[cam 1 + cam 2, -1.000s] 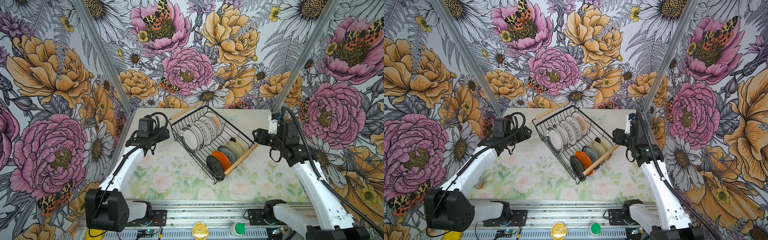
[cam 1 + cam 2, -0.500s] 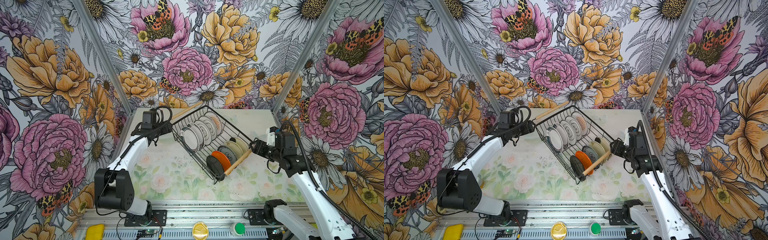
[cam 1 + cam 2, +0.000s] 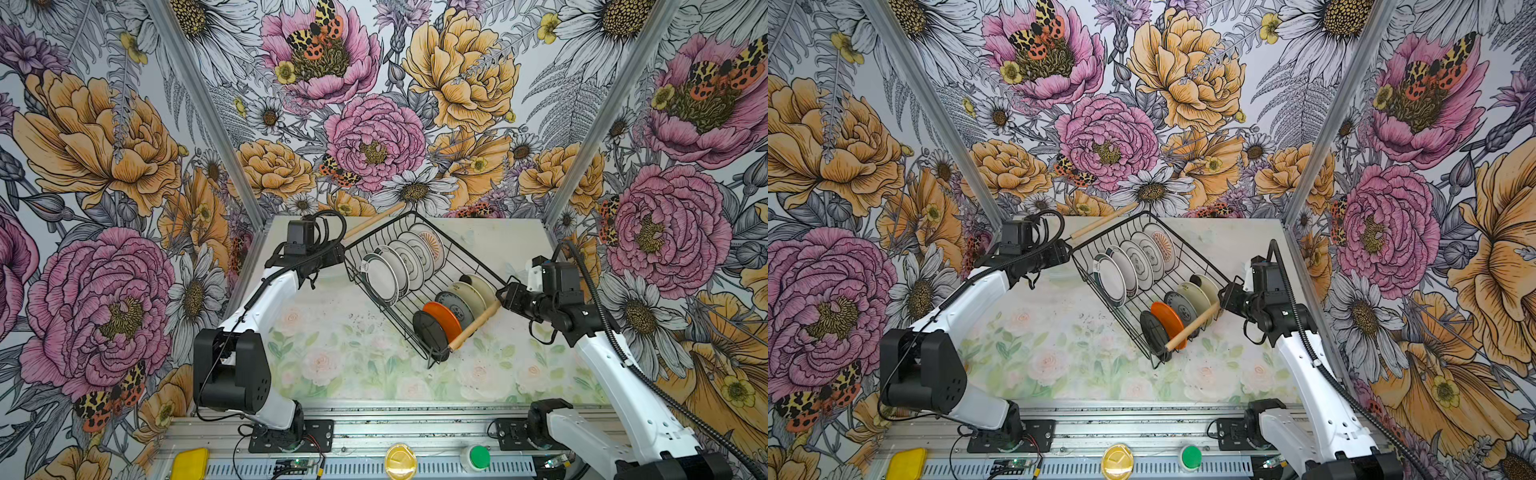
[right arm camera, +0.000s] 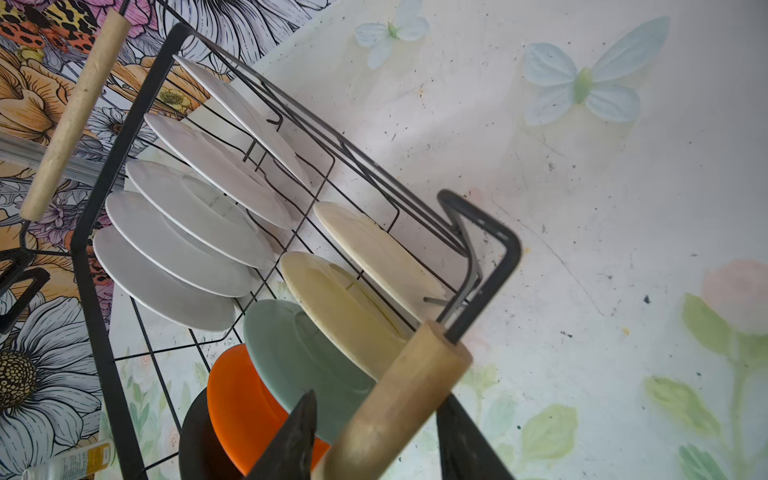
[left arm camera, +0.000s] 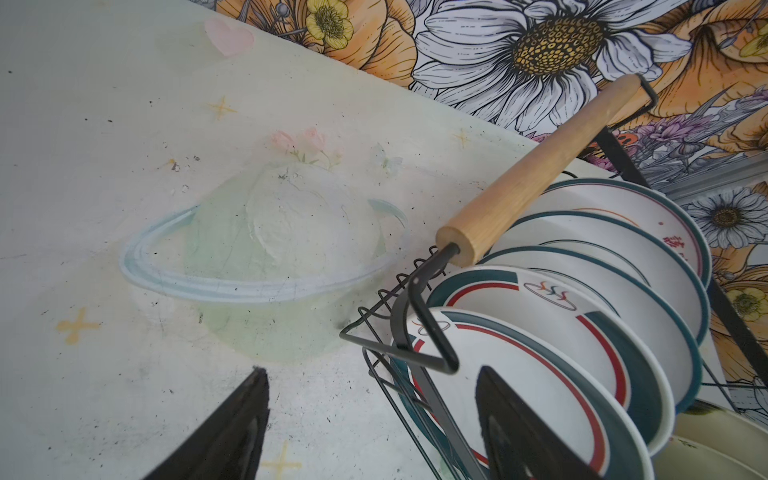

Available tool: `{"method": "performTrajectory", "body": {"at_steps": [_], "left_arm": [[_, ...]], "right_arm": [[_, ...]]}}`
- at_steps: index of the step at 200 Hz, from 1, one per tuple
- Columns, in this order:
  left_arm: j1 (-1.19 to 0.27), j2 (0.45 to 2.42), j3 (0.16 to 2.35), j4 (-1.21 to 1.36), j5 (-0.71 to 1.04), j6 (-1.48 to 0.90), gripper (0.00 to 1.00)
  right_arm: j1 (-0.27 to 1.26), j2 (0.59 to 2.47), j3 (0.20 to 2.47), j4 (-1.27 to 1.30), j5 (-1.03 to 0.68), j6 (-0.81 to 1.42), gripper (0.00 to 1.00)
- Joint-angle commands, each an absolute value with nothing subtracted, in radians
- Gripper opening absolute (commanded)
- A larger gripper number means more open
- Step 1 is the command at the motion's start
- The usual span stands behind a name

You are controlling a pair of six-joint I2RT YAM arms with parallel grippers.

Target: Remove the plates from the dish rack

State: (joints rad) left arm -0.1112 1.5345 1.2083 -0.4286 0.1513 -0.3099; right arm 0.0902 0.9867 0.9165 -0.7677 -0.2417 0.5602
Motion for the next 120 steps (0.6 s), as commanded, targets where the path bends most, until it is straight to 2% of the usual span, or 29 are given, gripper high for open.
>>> {"method": "performTrajectory", "body": {"at_steps": [1,56,120], "left_arm": [[-0.119,1.565,1.253,-0.405,0.154,-0.295,0.78],[-0.12,1.663,1.32,-0.397,0.16,-0.305,0.75],[-0.109,1.851,1.473,-0.397,0.163,-0.305,0.7]], "right_arm": [[0.09,1.015,0.926,-0.742,-0.259,0.561,0.44],[0.1,1.147,1.021,-0.708,-0.293,0.527,0.3],[0.114,1.415,1.208,-0.611,-0.302,0.514,0.27]]}}
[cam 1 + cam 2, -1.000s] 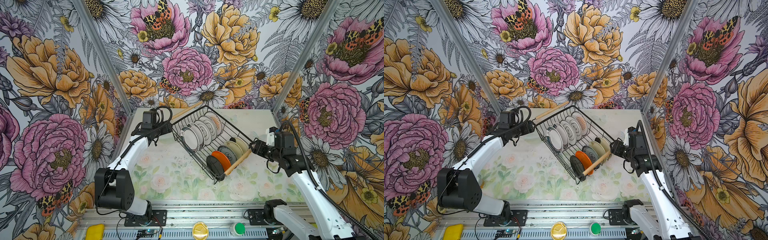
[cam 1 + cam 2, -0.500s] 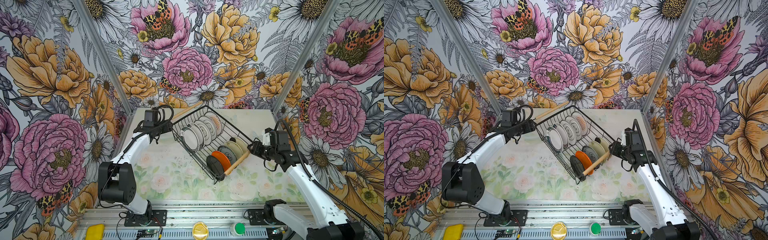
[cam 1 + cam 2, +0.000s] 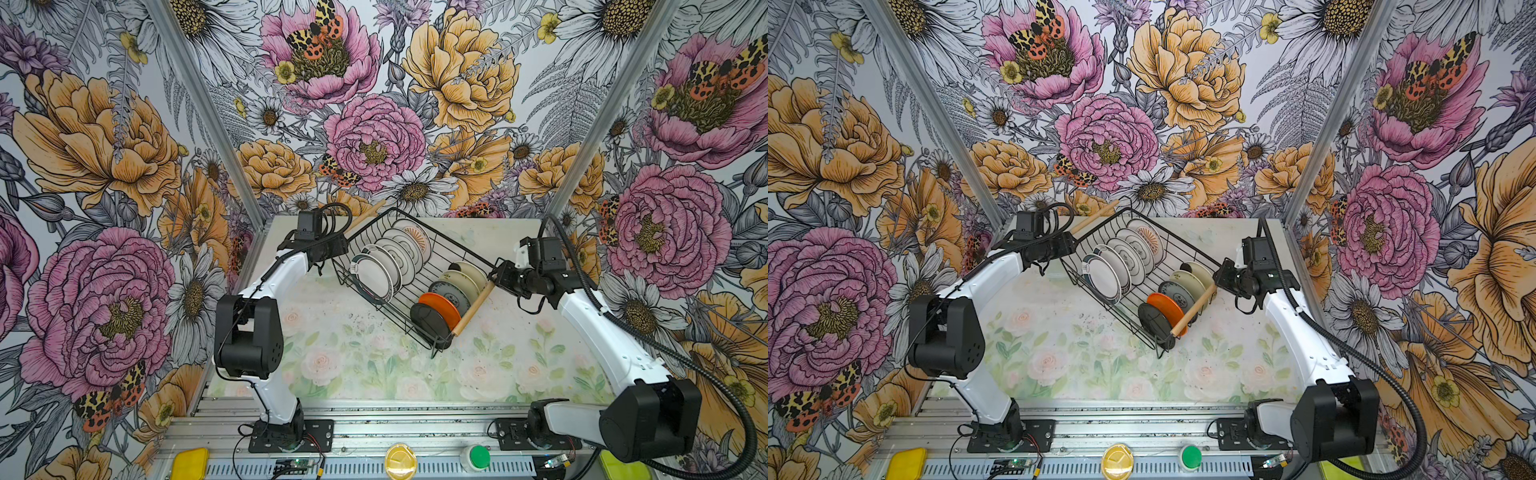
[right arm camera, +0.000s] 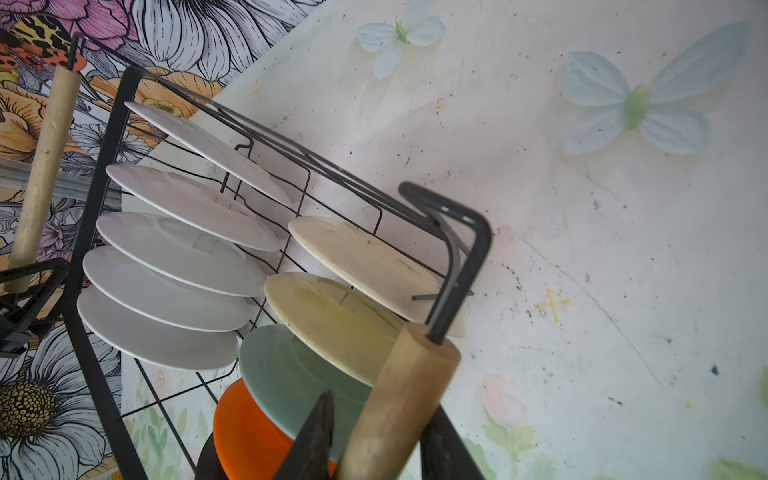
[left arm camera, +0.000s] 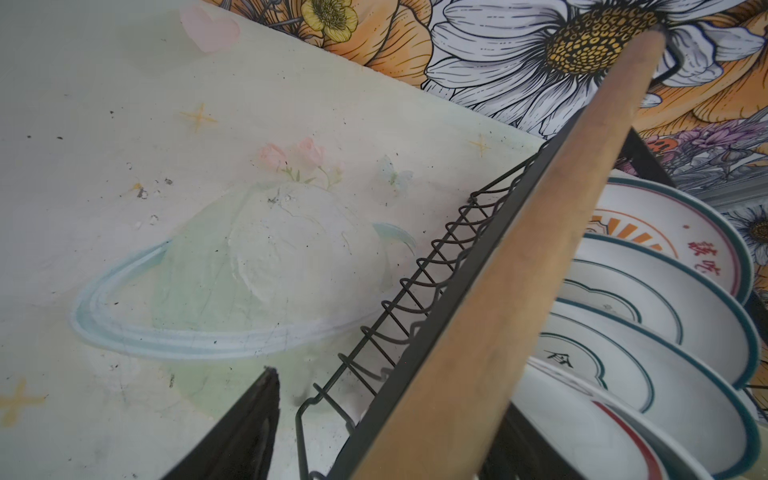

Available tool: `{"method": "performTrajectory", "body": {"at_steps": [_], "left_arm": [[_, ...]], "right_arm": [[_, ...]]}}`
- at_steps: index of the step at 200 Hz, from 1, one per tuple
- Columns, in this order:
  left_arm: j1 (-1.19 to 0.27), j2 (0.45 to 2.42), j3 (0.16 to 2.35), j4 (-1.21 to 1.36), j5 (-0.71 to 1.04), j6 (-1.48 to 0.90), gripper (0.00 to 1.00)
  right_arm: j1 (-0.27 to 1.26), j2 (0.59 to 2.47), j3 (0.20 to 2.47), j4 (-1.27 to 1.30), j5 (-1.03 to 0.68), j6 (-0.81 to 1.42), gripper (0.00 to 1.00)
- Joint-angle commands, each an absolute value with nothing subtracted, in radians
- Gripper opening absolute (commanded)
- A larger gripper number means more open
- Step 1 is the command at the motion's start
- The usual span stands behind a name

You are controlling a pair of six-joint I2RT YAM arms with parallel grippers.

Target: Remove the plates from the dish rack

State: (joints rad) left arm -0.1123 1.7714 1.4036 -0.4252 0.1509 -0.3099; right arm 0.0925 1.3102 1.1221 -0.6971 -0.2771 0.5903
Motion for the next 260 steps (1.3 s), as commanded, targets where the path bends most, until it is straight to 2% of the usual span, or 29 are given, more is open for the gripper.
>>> {"method": "performTrajectory", "body": {"at_steps": [1,58,120,183,249,260], "left_arm": [[-0.11,1.855,1.477,-0.397,0.164,-0.305,0.69],[-0.118,1.964,1.597,-0.399,0.195,-0.324,0.67],[-0.156,1.882,1.491,-0.395,0.148,-0.333,0.63],[-0.184,1.7,1.325,-0.378,0.107,-0.342,0.63],[-0.143,1.663,1.264,-0.376,0.117,-0.347,0.65],[-0.137,1.649,1.251,-0.376,0.108,-0.348,0.68]], "right_arm": [[0.114,1.42,1.212,-0.61,-0.301,0.513,0.27],[0.111,1.653,1.432,-0.594,-0.306,0.494,0.25],[0.092,1.795,1.539,-0.597,-0.403,0.427,0.24],[0.108,1.778,1.496,-0.595,-0.479,0.382,0.24],[0.109,1.716,1.462,-0.595,-0.471,0.38,0.27],[0.109,1.709,1.459,-0.595,-0.471,0.38,0.31]]}}
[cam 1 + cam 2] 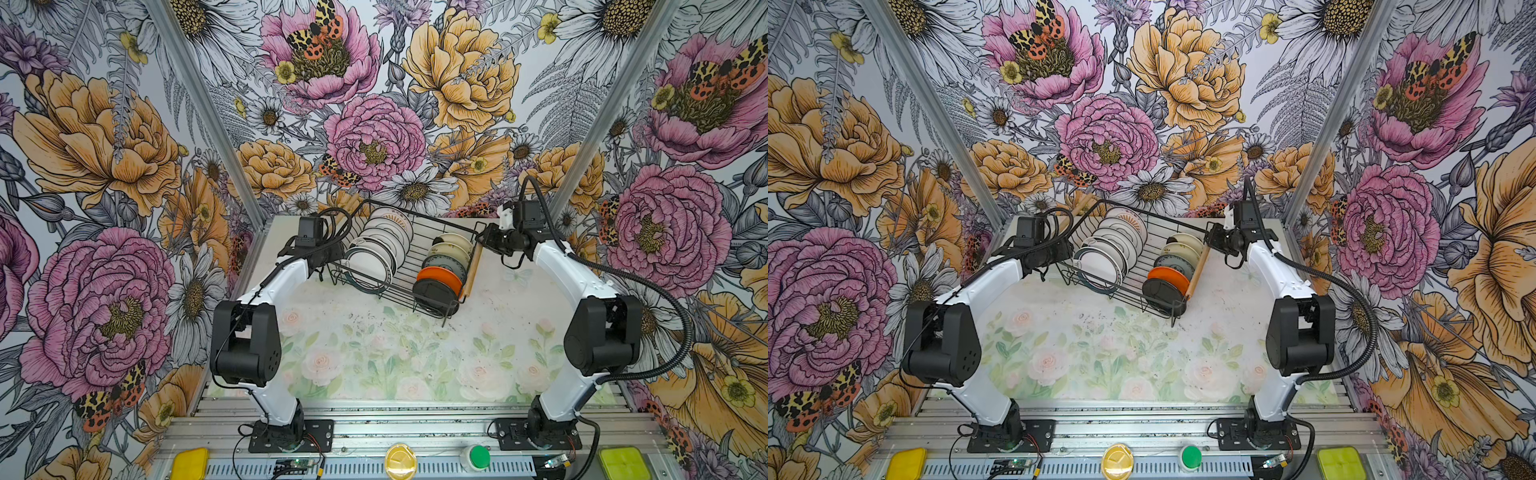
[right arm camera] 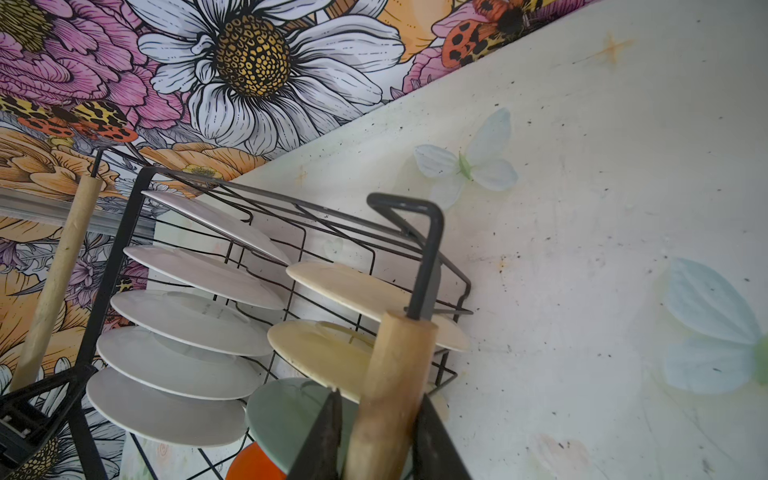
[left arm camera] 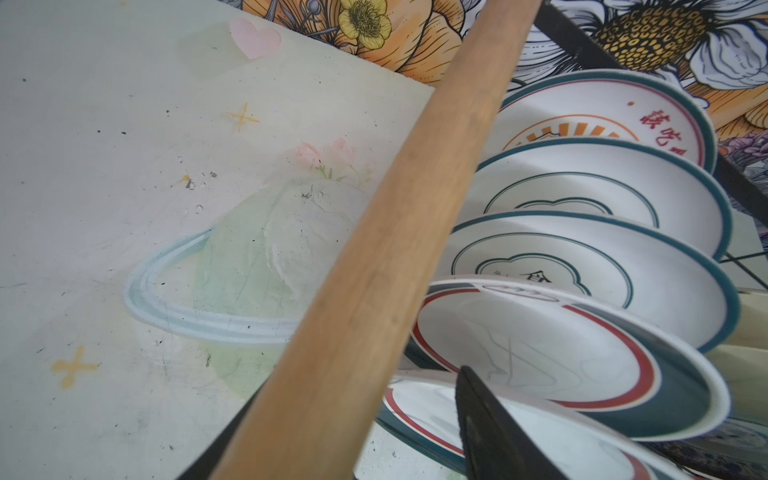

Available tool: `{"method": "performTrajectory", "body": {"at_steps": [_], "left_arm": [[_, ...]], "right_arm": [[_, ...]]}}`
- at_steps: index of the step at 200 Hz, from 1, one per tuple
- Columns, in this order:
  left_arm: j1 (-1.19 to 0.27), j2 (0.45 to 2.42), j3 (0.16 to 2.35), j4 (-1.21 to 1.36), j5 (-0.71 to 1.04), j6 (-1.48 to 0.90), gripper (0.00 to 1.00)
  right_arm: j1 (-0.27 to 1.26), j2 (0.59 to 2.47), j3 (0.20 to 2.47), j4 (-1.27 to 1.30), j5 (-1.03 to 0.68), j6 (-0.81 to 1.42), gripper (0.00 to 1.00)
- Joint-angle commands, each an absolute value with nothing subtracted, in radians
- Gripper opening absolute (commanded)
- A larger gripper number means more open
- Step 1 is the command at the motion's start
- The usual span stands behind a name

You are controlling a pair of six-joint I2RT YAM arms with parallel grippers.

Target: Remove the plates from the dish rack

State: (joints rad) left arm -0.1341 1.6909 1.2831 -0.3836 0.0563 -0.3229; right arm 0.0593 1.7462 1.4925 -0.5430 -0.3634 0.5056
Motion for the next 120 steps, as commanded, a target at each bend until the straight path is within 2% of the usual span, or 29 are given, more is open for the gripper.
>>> {"method": "performTrajectory", "body": {"at_steps": [1,14,51,78,93,120], "left_arm": [[-0.136,1.648,1.25,-0.376,0.107,-0.349,0.69],[-0.131,1.631,1.238,-0.376,0.103,-0.347,0.74],[-0.118,1.602,1.229,-0.376,0.11,-0.323,0.88],[-0.112,1.584,1.24,-0.377,0.127,-0.319,0.91],[-0.112,1.568,1.242,-0.383,0.118,-0.322,0.99],[-0.112,1.532,1.234,-0.405,0.091,-0.321,0.99]], "right_arm": [[0.109,1.708,1.458,-0.595,-0.471,0.38,0.32],[0.109,1.7,1.455,-0.596,-0.46,0.38,0.42],[0.097,1.682,1.455,-0.596,-0.428,0.38,0.51],[0.084,1.66,1.46,-0.597,-0.407,0.379,0.58],[0.076,1.638,1.456,-0.602,-0.382,0.377,0.64],[0.047,1.575,1.421,-0.607,-0.34,0.373,0.74]]}}
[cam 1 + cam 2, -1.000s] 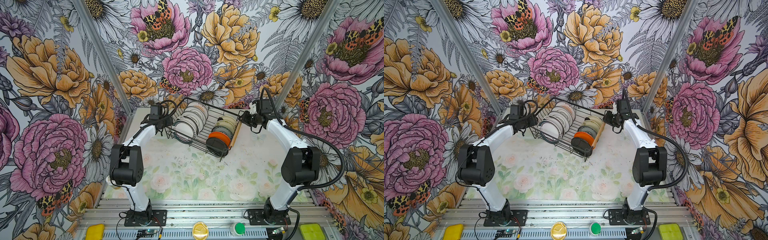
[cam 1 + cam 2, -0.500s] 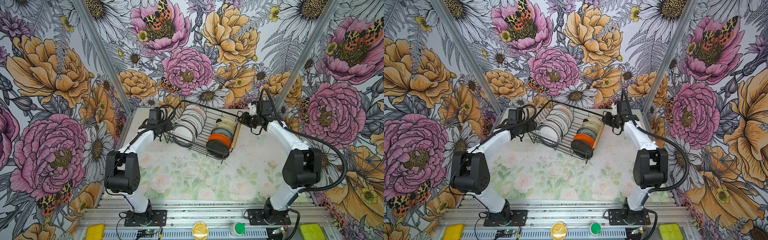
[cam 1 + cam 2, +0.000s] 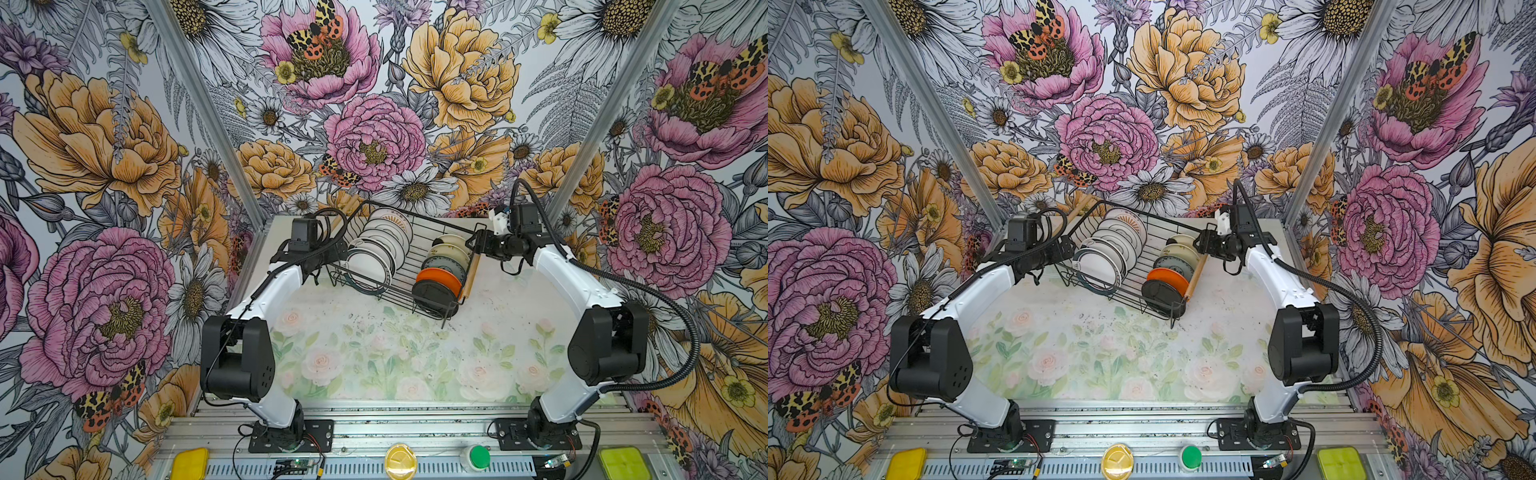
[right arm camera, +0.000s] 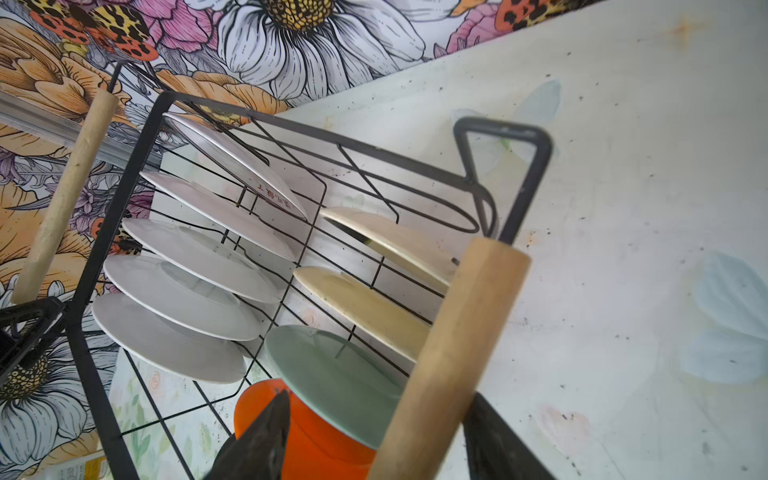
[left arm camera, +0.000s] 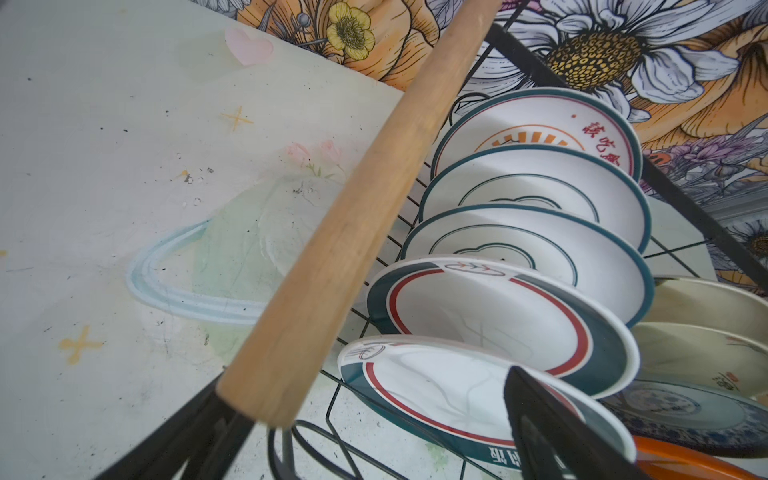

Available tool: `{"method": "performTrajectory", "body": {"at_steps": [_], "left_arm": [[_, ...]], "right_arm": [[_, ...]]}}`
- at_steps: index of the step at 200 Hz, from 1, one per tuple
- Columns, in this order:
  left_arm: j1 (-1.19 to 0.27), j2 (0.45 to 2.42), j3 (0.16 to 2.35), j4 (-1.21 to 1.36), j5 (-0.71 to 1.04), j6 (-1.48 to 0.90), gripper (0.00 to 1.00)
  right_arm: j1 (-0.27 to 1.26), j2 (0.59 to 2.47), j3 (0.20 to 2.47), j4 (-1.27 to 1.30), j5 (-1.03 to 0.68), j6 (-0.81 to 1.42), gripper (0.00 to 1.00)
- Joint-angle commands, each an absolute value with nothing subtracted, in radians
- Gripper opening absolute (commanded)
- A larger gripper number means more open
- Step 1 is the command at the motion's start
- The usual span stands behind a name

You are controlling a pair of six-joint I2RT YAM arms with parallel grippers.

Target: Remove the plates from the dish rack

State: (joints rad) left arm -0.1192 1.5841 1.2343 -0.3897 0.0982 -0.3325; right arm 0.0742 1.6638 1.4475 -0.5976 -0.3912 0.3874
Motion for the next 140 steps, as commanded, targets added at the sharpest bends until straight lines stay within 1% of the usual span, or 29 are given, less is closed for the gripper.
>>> {"method": "performTrajectory", "body": {"at_steps": [1,14,18,29,30,33,35,56,74,100,114,140], "left_arm": [[-0.112,1.53,1.233,-0.406,0.09,-0.321,0.99],[-0.112,1.506,1.223,-0.415,0.06,-0.325,0.99],[-0.112,1.497,1.217,-0.416,0.053,-0.328,0.99],[-0.111,1.47,1.2,-0.42,0.039,-0.342,0.99],[-0.112,1.467,1.199,-0.422,0.039,-0.343,0.99],[-0.11,1.458,1.195,-0.425,0.039,-0.347,0.99],[-0.11,1.453,1.192,-0.428,0.039,-0.349,0.99],[-0.112,1.381,1.149,-0.442,0.037,-0.393,0.99],[-0.11,1.311,1.108,-0.471,0.041,-0.451,0.99],[-0.103,1.243,1.056,-0.516,0.104,-0.504,0.99],[-0.128,1.203,1.034,-0.535,0.079,-0.503,0.99],[-0.181,1.139,1.0,-0.56,0.053,-0.515,0.99]], "right_arm": [[0.046,1.572,1.419,-0.606,-0.339,0.373,0.74],[0.026,1.54,1.397,-0.609,-0.321,0.367,0.79],[0.018,1.527,1.387,-0.609,-0.315,0.363,0.85],[0.003,1.496,1.369,-0.609,-0.303,0.354,0.91],[0.001,1.489,1.366,-0.609,-0.301,0.352,0.94],[0.0,1.483,1.362,-0.609,-0.299,0.348,0.96],[-0.004,1.473,1.357,-0.609,-0.296,0.341,0.99],[-0.009,1.401,1.329,-0.608,-0.27,0.292,0.99],[-0.005,1.338,1.321,-0.607,-0.286,0.243,0.99],[0.032,1.252,1.332,-0.606,-0.263,0.234,0.99],[0.084,1.221,1.363,-0.605,-0.296,0.208,0.99],[0.253,1.21,1.429,-0.606,-0.233,0.118,0.99]]}}
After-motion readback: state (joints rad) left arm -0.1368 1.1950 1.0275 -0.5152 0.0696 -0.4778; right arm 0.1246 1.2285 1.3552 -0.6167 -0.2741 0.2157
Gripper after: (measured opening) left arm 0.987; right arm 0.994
